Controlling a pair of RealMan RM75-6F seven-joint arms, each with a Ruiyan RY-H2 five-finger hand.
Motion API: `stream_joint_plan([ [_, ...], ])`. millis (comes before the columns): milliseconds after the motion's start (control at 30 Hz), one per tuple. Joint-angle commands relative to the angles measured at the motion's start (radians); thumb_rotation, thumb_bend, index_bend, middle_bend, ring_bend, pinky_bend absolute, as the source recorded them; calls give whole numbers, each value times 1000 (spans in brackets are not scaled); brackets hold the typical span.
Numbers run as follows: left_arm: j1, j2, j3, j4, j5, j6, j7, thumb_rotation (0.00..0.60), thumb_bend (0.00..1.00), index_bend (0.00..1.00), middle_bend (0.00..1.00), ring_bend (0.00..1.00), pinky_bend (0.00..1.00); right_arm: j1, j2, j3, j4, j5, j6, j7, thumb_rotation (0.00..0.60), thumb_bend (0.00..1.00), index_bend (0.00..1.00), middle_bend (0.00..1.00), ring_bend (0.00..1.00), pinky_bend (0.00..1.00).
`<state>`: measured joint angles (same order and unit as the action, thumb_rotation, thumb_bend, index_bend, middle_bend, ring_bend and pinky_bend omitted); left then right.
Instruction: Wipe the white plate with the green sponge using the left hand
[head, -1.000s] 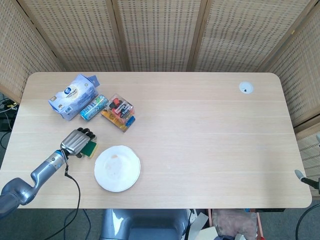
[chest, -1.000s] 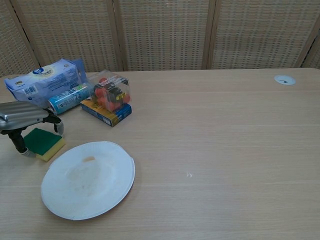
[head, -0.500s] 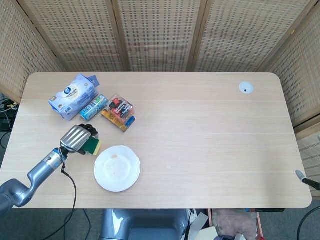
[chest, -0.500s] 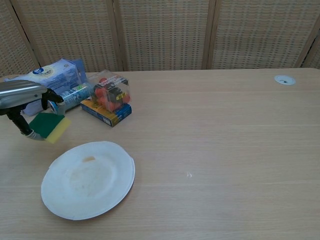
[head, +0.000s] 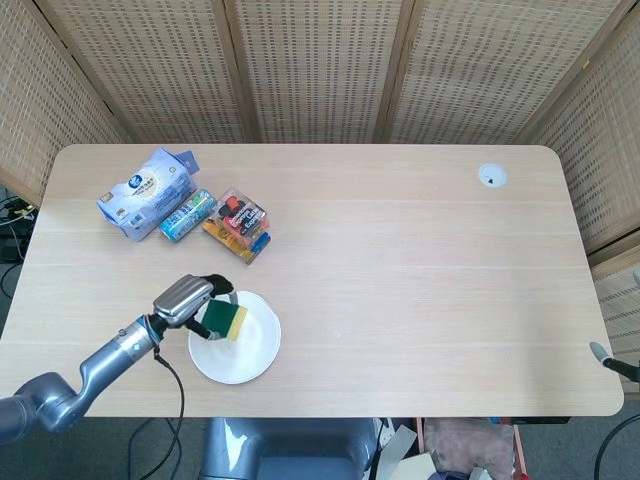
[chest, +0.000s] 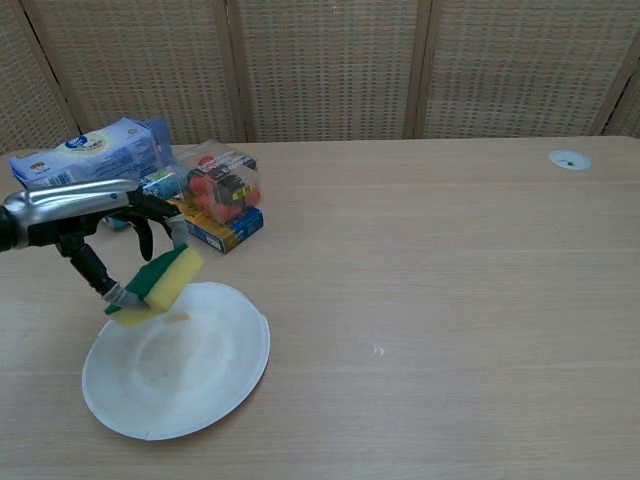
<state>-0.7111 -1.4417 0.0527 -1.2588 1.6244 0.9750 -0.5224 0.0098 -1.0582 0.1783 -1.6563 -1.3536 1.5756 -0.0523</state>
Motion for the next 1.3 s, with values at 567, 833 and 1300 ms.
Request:
stream_joint_plan([
  [567, -30, -127, -10, 198, -80, -130, -191, 600, 116, 542, 402, 273, 402, 6, 0, 2, 2, 11, -13, 1, 600, 0, 0, 0, 0, 0],
  [833, -44, -171, 0, 227, -75, -161, -155, 600, 116, 542, 402, 272, 401, 7, 0, 2, 4, 14, -16, 1, 600, 0, 0, 0, 0, 0],
  [1300, -38, -179, -9, 214, -76, -133, -136, 600, 116, 542, 402, 272, 401, -1, 10, 2, 2, 8, -4, 26, 600, 0, 0, 0, 0, 0],
])
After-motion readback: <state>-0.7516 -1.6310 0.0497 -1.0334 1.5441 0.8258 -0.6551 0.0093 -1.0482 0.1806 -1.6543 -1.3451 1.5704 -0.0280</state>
